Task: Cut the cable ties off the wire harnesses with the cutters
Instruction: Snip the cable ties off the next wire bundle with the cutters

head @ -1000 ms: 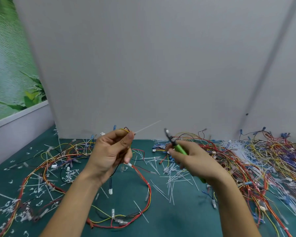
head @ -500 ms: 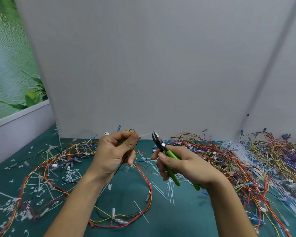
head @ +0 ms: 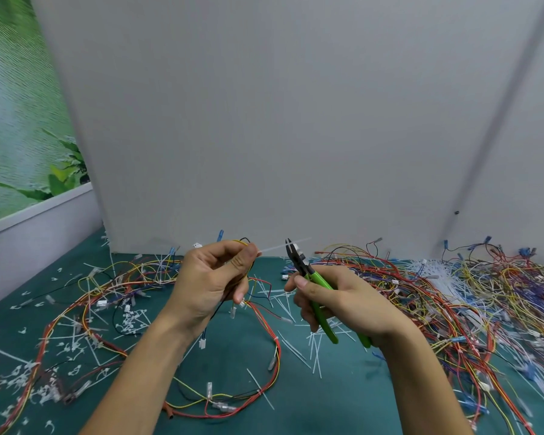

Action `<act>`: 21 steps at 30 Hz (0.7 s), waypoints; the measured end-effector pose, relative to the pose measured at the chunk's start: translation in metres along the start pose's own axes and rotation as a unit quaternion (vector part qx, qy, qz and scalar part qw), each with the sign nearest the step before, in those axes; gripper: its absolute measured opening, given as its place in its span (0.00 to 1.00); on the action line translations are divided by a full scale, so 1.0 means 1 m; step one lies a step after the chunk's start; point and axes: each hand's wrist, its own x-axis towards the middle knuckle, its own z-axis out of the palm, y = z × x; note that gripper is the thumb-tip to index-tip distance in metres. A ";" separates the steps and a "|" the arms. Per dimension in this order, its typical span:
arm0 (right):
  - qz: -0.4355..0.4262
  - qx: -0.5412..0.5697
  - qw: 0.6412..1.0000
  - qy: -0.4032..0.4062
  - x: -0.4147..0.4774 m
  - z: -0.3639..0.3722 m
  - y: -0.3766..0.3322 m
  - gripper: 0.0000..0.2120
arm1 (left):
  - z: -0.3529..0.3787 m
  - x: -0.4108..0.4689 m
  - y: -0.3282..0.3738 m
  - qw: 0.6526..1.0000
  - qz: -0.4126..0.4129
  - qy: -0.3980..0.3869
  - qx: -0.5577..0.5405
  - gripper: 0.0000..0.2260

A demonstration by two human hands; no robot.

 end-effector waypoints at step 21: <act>-0.006 -0.008 1.000 0.010 0.002 0.000 0.003 0.11 | 0.002 0.000 0.000 1.000 -0.005 0.014 0.003 0.13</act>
